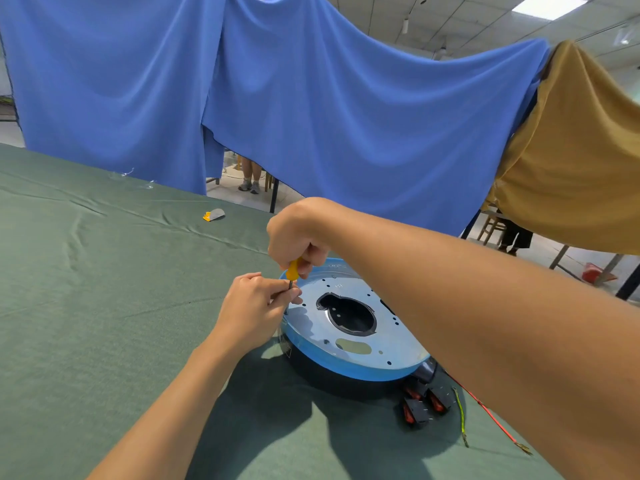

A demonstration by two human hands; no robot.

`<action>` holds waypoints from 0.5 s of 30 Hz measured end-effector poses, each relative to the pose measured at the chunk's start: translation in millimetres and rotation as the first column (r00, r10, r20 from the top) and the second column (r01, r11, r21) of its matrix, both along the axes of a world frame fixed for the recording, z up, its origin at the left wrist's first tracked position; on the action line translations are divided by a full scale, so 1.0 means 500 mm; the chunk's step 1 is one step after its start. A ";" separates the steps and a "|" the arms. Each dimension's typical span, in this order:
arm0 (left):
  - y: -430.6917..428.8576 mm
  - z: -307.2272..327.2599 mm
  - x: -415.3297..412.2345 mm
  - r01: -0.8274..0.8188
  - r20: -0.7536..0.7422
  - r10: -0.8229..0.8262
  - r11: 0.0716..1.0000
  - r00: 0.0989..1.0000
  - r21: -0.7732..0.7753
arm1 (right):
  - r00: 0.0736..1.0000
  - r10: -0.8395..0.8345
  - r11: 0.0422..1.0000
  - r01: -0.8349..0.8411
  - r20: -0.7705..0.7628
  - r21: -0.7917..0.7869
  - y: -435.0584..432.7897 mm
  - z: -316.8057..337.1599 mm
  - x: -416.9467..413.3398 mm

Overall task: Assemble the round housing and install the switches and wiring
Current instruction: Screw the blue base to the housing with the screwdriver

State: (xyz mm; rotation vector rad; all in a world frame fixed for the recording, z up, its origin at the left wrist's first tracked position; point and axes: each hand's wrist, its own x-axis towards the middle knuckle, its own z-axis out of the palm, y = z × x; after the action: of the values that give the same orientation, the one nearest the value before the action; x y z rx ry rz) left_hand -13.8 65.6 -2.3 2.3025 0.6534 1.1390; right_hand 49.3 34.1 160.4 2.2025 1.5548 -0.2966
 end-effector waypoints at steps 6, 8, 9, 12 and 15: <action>-0.004 0.002 0.000 0.000 -0.012 0.001 1.000 1.000 0.024 | 0.988 -0.137 0.990 0.133 -0.070 -0.052 0.001 0.006 0.013; -0.005 0.003 0.002 -0.001 -0.008 0.002 0.999 1.000 0.036 | 0.982 -0.170 0.984 0.164 -0.082 -0.071 0.002 0.007 0.014; -0.005 0.003 0.002 -0.003 -0.007 0.003 0.999 1.000 0.044 | 0.979 -0.187 0.980 0.180 -0.086 -0.079 0.002 0.007 0.013; -0.006 0.003 0.002 -0.004 -0.008 0.005 0.998 1.000 0.065 | 0.963 -0.247 0.966 0.236 -0.107 -0.106 0.002 0.007 0.015; -0.005 0.001 0.002 -0.004 -0.026 0.006 0.999 1.000 0.053 | 0.947 -0.298 0.950 0.283 -0.120 -0.130 0.004 0.008 0.021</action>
State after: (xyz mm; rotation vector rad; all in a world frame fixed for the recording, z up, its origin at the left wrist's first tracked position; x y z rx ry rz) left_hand -13.0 63.4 -1.9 2.3655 0.6462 1.1429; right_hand 59.9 36.0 164.5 2.3629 1.2399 -0.6221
